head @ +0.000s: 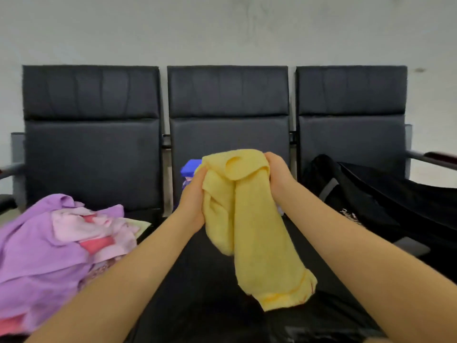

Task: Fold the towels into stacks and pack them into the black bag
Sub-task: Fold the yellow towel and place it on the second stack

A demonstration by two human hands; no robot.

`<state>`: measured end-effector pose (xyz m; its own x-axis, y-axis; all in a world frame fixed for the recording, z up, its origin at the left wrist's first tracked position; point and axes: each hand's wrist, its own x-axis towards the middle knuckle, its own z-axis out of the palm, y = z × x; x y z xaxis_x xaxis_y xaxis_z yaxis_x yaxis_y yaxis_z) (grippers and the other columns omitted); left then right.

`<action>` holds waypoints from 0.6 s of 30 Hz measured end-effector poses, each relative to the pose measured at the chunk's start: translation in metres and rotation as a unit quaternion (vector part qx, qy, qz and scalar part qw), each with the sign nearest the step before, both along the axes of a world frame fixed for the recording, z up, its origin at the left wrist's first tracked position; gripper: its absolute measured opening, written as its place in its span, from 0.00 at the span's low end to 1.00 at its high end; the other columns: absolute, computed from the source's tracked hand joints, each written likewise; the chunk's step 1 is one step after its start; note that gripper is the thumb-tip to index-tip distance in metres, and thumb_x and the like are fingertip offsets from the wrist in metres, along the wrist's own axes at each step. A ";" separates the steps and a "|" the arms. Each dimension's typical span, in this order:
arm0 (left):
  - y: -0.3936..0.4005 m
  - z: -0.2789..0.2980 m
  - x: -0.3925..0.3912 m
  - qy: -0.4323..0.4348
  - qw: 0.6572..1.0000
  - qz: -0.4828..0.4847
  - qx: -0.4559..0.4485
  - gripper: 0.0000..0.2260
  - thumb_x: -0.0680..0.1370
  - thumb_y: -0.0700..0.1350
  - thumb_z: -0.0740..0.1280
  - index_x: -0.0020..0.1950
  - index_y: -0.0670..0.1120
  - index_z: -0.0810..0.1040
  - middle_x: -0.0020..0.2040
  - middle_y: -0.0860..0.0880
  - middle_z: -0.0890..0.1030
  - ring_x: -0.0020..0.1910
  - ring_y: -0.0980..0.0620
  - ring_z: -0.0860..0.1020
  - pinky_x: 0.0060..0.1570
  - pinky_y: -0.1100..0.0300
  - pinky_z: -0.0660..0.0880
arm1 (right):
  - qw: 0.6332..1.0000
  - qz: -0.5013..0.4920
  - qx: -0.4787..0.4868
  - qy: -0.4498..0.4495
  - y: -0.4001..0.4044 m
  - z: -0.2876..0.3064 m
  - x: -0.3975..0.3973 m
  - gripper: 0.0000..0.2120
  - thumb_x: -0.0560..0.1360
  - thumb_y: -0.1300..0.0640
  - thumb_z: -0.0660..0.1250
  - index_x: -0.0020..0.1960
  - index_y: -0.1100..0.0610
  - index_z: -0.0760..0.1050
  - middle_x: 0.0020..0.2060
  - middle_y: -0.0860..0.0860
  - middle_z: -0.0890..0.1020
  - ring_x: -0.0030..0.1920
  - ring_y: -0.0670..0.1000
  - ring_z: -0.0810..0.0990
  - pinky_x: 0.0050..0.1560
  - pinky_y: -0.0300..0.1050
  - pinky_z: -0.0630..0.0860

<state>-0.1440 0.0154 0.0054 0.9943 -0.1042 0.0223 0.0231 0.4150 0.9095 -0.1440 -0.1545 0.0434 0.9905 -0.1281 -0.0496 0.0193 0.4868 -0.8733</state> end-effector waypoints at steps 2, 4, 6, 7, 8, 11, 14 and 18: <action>-0.001 -0.022 0.000 0.029 0.999 0.010 0.036 0.20 0.74 0.55 0.70 0.61 0.46 0.79 0.56 0.44 0.83 0.56 0.44 0.80 0.61 0.45 0.75 | 0.999 -0.026 -0.033 0.033 -0.026 -0.031 0.000 0.15 0.75 0.59 0.61 0.30 0.54 0.66 0.23 0.48 0.69 0.25 0.47 0.70 0.30 0.41 0.69; 0.000 -0.045 0.002 0.053 0.993 0.022 0.101 0.18 0.73 0.55 0.70 0.58 0.46 0.78 0.53 0.43 0.82 0.53 0.44 0.81 0.57 0.46 0.77 | 0.993 -0.046 -0.078 0.070 -0.048 -0.068 0.004 0.09 0.73 0.60 0.63 0.34 0.54 0.71 0.27 0.48 0.71 0.29 0.48 0.72 0.33 0.43 0.71; 0.003 -0.065 0.002 0.039 0.977 0.023 0.210 0.11 0.77 0.55 0.66 0.49 0.48 0.77 0.48 0.46 0.81 0.46 0.49 0.80 0.49 0.53 0.78 | 0.984 -0.047 -0.132 0.108 -0.061 -0.105 0.006 0.07 0.72 0.56 0.65 0.36 0.54 0.74 0.30 0.50 0.73 0.31 0.49 0.73 0.36 0.44 0.71; 0.006 -0.076 0.002 0.030 0.965 0.017 0.258 0.09 0.79 0.53 0.63 0.47 0.49 0.77 0.47 0.47 0.80 0.45 0.51 0.79 0.48 0.54 0.78 | 0.977 -0.028 -0.163 0.133 -0.063 -0.118 0.003 0.07 0.73 0.55 0.65 0.37 0.55 0.74 0.32 0.51 0.74 0.32 0.49 0.73 0.37 0.43 0.71; 0.008 -0.086 0.003 0.030 0.955 0.014 0.294 0.10 0.80 0.53 0.62 0.49 0.49 0.78 0.49 0.47 0.80 0.47 0.49 0.79 0.51 0.52 0.77 | 0.959 -0.005 -0.237 0.152 -0.062 -0.127 -0.004 0.08 0.74 0.55 0.65 0.36 0.55 0.72 0.32 0.51 0.73 0.32 0.48 0.72 0.35 0.39 0.70; 0.012 -0.105 0.002 0.042 0.928 0.017 0.371 0.13 0.80 0.52 0.62 0.56 0.46 0.80 0.55 0.44 0.80 0.56 0.44 0.77 0.58 0.49 0.74 | 0.828 0.092 -0.533 0.150 -0.060 -0.148 -0.013 0.10 0.77 0.58 0.61 0.37 0.55 0.69 0.37 0.51 0.73 0.36 0.46 0.71 0.35 0.38 0.69; 0.014 -0.115 0.002 -0.005 0.920 -0.015 0.391 0.12 0.81 0.48 0.60 0.48 0.48 0.83 0.49 0.50 0.82 0.53 0.50 0.78 0.57 0.50 0.76 | 0.780 0.138 -0.604 0.087 -0.053 -0.150 -0.012 0.09 0.77 0.60 0.59 0.55 0.53 0.74 0.49 0.47 0.77 0.50 0.46 0.76 0.46 0.39 0.71; 0.017 -0.128 0.001 -0.060 0.905 -0.022 0.420 0.11 0.81 0.45 0.60 0.48 0.50 0.83 0.48 0.55 0.81 0.52 0.57 0.78 0.50 0.61 0.75 | 0.743 0.069 -0.664 -0.048 -0.034 -0.144 -0.005 0.10 0.77 0.58 0.60 0.52 0.55 0.79 0.46 0.47 0.81 0.49 0.48 0.79 0.51 0.45 0.76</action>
